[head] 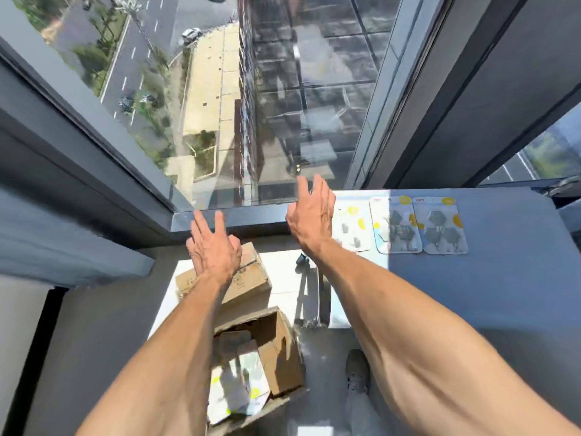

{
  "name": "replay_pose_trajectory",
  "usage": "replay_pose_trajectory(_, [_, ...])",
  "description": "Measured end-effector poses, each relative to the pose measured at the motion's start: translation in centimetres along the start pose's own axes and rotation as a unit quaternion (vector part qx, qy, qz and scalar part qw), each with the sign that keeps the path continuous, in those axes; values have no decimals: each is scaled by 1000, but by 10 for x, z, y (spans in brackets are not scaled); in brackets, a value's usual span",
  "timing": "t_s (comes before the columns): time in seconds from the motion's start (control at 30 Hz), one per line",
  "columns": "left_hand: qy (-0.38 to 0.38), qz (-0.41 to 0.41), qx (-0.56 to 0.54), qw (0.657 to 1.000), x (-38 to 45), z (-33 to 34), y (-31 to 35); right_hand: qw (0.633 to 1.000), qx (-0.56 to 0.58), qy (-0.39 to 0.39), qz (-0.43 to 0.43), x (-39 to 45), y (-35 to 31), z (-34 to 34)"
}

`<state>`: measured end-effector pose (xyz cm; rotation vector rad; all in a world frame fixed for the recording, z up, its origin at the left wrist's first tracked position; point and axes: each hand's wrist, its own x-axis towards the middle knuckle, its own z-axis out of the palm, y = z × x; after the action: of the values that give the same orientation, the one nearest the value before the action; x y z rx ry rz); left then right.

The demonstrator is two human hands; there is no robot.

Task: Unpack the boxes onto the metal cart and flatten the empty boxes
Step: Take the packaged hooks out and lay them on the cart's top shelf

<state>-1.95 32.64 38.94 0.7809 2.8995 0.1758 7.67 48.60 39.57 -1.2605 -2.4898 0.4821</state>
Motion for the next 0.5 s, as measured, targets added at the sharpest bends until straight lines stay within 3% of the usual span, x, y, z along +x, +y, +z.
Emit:
replay_pose_trajectory(0.13, [-42, -6, 20, 999, -39, 9, -112, 996, 51, -43, -60, -67, -91, 46])
replay_pose_trajectory(0.23, [-65, 3, 1, 998, -56, 29, -183, 983, 63, -143, -101, -121, -128, 95])
replay_pose_trajectory(0.33, [-129, -3, -10, 992, -86, 72, -239, 952, 58, -274, -120, -185, -130, 155])
replay_pose_trajectory(0.5, [-274, -55, -13, 960, -134, 181, -292, 879, -54, -470, -59, -279, -87, 265])
